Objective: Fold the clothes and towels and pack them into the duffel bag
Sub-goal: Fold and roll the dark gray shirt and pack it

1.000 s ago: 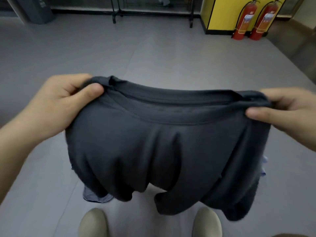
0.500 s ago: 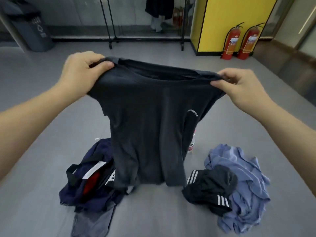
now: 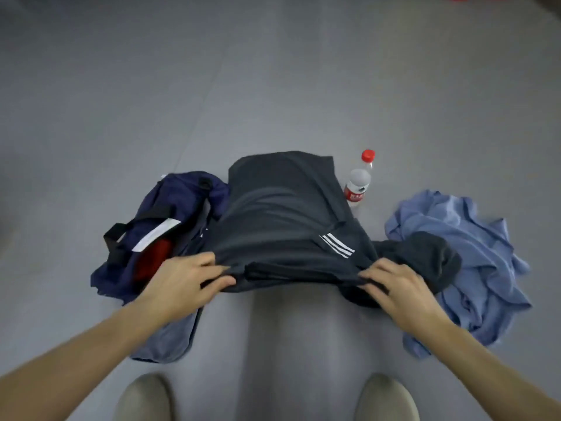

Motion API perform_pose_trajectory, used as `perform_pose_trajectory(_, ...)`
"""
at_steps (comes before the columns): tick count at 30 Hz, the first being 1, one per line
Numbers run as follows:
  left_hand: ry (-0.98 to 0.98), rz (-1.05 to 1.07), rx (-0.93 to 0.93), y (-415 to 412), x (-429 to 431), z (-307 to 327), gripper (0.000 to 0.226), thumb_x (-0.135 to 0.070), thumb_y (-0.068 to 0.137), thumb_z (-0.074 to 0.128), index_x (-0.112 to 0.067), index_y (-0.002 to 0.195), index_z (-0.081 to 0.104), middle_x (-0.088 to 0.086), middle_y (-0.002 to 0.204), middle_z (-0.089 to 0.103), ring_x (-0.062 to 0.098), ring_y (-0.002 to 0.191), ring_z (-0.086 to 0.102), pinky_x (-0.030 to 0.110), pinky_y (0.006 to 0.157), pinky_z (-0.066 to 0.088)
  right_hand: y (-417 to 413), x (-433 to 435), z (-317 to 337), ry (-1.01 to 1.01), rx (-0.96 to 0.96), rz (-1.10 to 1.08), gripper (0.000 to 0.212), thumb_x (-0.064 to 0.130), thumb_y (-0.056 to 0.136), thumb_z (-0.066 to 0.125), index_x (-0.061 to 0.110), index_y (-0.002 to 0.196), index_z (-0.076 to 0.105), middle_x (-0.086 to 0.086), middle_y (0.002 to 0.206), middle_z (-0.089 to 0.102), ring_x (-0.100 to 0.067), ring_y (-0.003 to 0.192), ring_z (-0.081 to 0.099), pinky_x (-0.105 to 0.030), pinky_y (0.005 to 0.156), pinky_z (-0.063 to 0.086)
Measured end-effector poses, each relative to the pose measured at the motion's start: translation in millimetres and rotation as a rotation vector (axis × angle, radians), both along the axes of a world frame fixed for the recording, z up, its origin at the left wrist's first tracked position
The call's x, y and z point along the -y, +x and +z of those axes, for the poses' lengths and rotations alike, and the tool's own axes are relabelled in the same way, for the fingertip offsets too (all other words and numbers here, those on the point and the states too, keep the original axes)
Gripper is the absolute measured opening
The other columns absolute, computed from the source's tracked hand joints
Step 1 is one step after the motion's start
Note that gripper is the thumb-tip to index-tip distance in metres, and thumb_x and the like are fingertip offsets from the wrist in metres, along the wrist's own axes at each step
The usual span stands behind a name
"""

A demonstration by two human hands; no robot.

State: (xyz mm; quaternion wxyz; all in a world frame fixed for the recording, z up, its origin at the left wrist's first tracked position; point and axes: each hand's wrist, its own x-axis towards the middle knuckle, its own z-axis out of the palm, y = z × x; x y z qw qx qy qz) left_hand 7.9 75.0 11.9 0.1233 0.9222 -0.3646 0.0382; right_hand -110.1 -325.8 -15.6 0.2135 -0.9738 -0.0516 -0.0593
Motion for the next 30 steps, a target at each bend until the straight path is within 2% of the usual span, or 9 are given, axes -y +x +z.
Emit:
perform_pose_trajectory(4, 0.112, 0.011, -0.117, -42, -13, -112, 0.045, -0.059, 0.097, 0.041, -0.034, 0.094, 0.078, -0.010, 0.074, 0.052, 0.013, 0.050, 0.057, 0.025, 0.043, 0.034, -41, -23, -128, -0.005, -0.195, 0.026, 0.017, 0.030, 0.088, 0.059, 0.028, 0.098, 0.072, 0.012, 0.094, 0.062, -0.012, 0.074, 0.061, -0.025, 0.065, 0.048)
perform_pose_trajectory(6, 0.152, -0.002, -0.185, -65, -23, -161, 0.048, -0.060, 0.097, 0.038, -0.033, 0.089, 0.078, -0.010, 0.075, 0.051, 0.012, 0.047, 0.054, 0.024, 0.041, 0.034, -66, -35, -174, -0.004, -0.341, 0.053, 0.016, 0.030, 0.087, 0.060, 0.031, 0.099, 0.069, 0.011, 0.095, 0.060, -0.016, 0.074, 0.063, -0.029, 0.063, 0.052)
perform_pose_trajectory(8, 0.157, -0.035, -0.235, -87, -36, -195, 0.054, -0.061, 0.100, 0.032, -0.033, 0.089, 0.077, -0.008, 0.078, 0.053, 0.012, 0.047, 0.054, 0.023, 0.039, 0.037, -88, -48, -193, -0.042, -0.454, 0.086, 0.017, 0.035, 0.086, 0.060, 0.032, 0.100, 0.068, 0.010, 0.094, 0.057, -0.017, 0.074, 0.063, -0.028, 0.064, 0.052)
perform_pose_trajectory(13, 0.203, -0.157, -0.255, -104, -55, -227, 0.043, -0.060, 0.095, 0.043, -0.033, 0.111, 0.073, -0.004, 0.095, 0.057, 0.018, 0.057, 0.063, 0.026, 0.040, 0.047, -76, -56, -170, -0.062, -0.667, 0.064, 0.055, 0.076, 0.089, 0.035, 0.037, 0.118, 0.061, 0.013, 0.108, 0.062, -0.015, 0.096, 0.064, -0.031, 0.079, 0.049)
perform_pose_trajectory(18, 0.271, -0.320, -0.207, -96, -38, -215, 0.042, -0.071, 0.091, 0.049, -0.037, 0.109, 0.068, -0.007, 0.095, 0.054, 0.012, 0.064, 0.059, 0.025, 0.043, 0.046, -16, -67, -174, -0.042, -0.360, -0.190, 0.027, 0.050, 0.098, 0.053, 0.029, 0.110, 0.064, 0.008, 0.099, 0.069, -0.024, 0.084, 0.069, -0.033, 0.062, 0.046)
perform_pose_trajectory(21, 0.232, -0.344, -0.223, -88, 3, -205, 0.041, -0.070, 0.092, 0.051, -0.033, 0.084, 0.067, -0.010, 0.091, 0.052, 0.009, 0.066, 0.053, 0.024, 0.048, 0.041, 26, -76, -187, -0.115, -0.379, -0.256, 0.049, 0.047, 0.097, 0.055, 0.018, 0.137, 0.050, -0.003, 0.114, 0.059, -0.026, 0.092, 0.066, -0.035, 0.063, 0.047)
perform_pose_trajectory(23, 0.203, -0.301, -0.245, -82, 33, -204, 0.050, -0.068, 0.094, 0.051, -0.028, 0.068, 0.063, -0.011, 0.086, 0.051, 0.008, 0.065, 0.048, 0.023, 0.053, 0.039, 40, -79, -196, -0.214, -0.453, -0.298, 0.060, 0.049, 0.097, 0.054, 0.015, 0.144, 0.039, -0.006, 0.121, 0.052, -0.025, 0.096, 0.063, -0.035, 0.063, 0.045)
perform_pose_trajectory(26, 0.186, -0.221, -0.320, -73, 71, -203, 0.055, -0.069, 0.096, 0.044, -0.029, 0.066, 0.066, -0.015, 0.082, 0.052, 0.005, 0.069, 0.047, 0.020, 0.063, 0.039, 39, -77, -205, -0.228, -0.421, -0.318, 0.044, 0.039, 0.096, 0.058, 0.016, 0.132, 0.049, -0.007, 0.113, 0.054, -0.026, 0.084, 0.063, -0.032, 0.054, 0.039)
perform_pose_trajectory(30, 0.346, -0.271, -0.491, -80, 81, -205, 0.049, -0.065, 0.096, 0.039, -0.029, 0.081, 0.067, -0.015, 0.083, 0.050, 0.008, 0.081, 0.054, 0.024, 0.069, 0.035, 23, -65, -207, -0.049, -0.334, -0.416, 0.013, 0.025, 0.096, 0.058, 0.017, 0.105, 0.062, -0.005, 0.095, 0.059, -0.030, 0.070, 0.062, -0.033, 0.051, 0.041)
